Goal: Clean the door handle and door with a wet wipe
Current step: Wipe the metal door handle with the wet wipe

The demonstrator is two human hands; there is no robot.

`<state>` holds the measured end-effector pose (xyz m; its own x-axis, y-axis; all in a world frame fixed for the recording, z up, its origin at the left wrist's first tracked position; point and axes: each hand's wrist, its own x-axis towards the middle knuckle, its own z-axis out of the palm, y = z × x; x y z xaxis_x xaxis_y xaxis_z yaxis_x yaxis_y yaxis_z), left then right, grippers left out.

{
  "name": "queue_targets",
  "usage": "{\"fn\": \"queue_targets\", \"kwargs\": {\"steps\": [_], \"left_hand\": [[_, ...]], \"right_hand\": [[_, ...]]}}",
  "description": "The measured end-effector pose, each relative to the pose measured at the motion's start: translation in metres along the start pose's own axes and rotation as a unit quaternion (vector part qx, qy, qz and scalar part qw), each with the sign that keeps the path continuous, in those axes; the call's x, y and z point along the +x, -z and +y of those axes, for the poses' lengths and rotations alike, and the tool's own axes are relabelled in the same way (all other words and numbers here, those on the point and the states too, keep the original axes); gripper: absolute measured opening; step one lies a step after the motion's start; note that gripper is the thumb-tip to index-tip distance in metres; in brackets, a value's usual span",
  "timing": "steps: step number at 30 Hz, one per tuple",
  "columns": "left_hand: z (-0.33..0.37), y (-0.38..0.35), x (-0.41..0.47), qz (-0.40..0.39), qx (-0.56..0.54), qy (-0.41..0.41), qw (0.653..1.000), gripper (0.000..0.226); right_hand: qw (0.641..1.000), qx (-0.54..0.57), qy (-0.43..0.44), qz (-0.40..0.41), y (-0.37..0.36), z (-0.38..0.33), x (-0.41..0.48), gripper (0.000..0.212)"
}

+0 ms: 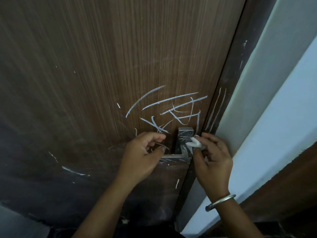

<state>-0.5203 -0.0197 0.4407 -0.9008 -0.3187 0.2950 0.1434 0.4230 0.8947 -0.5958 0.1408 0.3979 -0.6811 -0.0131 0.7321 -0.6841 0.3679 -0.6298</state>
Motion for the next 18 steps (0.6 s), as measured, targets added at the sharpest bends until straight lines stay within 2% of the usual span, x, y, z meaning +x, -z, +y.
{"fn": "queue_targets", "kwargs": {"steps": [6, 10, 13, 15, 18], "left_hand": [[-0.013, -0.001, -0.005, -0.010, 0.028, 0.018, 0.999, 0.034], [-0.017, -0.001, -0.007, -0.007, 0.031, 0.023, 0.999, 0.032], [-0.017, 0.000, -0.008, -0.011, 0.028, 0.027, 0.999, 0.030], [-0.018, 0.001, -0.010, -0.015, 0.027, 0.031, 0.999, 0.030], [-0.022, 0.004, -0.012, -0.009, 0.022, 0.035, 0.999, 0.031]], "right_hand": [[0.998, -0.038, 0.040, -0.019, -0.008, -0.004, 0.005, 0.031], [0.979, -0.123, 0.160, -0.021, -0.019, -0.001, 0.009, 0.014], [0.966, -0.160, 0.202, -0.027, -0.028, -0.002, 0.011, 0.013], [0.963, -0.177, 0.200, -0.026, -0.030, -0.002, 0.012, 0.012], [0.974, -0.175, 0.144, 0.014, -0.023, 0.004, 0.017, 0.009]]}}
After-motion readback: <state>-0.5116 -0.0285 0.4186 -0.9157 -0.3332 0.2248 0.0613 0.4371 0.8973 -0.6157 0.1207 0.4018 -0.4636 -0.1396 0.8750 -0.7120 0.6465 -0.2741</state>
